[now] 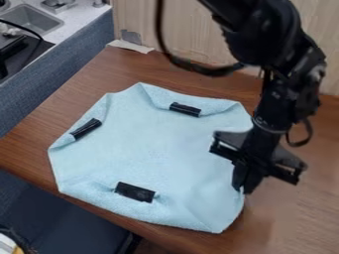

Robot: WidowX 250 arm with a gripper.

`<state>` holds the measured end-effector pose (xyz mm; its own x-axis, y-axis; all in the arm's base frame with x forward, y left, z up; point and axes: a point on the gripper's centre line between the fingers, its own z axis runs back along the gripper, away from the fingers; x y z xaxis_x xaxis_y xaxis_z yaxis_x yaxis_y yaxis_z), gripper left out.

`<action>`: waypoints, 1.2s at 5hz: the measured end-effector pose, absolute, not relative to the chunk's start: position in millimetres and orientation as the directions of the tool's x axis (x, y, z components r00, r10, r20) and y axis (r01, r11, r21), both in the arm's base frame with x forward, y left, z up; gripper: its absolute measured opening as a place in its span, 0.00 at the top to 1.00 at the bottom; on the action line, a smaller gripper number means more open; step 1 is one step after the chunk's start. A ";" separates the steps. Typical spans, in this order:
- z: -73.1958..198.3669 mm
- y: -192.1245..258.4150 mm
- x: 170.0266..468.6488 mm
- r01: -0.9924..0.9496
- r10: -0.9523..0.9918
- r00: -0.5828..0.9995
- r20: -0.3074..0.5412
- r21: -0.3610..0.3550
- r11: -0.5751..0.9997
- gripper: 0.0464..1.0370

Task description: Fold cloth from right to left

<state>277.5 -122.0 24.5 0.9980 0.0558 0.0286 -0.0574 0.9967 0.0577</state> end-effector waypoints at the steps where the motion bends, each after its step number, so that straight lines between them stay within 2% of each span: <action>1: 51.3 -92.3 285.2 -0.119 0.119 0.990 0.071 -0.008 0.993 0.99; 2: 61.3 -65.0 288.4 -0.179 0.182 0.981 0.065 -0.044 0.983 0.99; 4: 60.8 14.4 287.7 -0.373 0.377 0.926 0.028 -0.091 0.923 0.99; 6: 38.1 67.6 269.2 -0.511 0.510 0.860 -0.029 -0.069 0.857 0.99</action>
